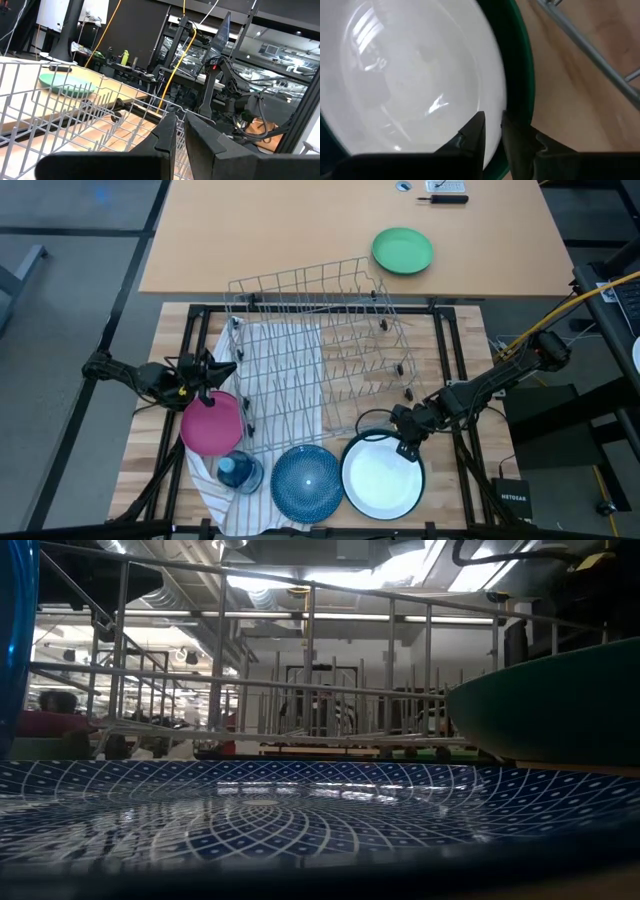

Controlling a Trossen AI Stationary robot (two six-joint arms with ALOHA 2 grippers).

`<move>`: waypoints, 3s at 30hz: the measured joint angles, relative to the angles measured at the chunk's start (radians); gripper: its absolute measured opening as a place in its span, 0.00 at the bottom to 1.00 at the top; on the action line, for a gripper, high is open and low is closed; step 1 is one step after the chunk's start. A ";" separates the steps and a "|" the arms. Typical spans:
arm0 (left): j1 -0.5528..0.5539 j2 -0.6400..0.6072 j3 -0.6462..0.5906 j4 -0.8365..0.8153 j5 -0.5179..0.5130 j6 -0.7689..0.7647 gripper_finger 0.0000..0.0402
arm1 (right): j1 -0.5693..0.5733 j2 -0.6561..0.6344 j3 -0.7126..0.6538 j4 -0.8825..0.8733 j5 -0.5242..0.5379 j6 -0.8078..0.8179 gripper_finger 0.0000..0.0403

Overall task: Sort dishes
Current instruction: Put the white plate into the dish rack

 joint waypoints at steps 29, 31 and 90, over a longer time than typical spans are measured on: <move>0.000 0.000 0.000 0.000 0.000 0.026 0.07 | 0.001 -0.081 0.074 -0.062 0.000 0.005 0.16; 0.000 0.000 0.000 0.000 0.000 0.026 0.07 | 0.001 -0.070 0.065 -0.072 -0.092 0.039 0.16; 0.000 0.000 0.000 -0.055 0.000 -0.001 0.07 | 0.203 0.204 0.173 0.123 -0.038 0.066 0.16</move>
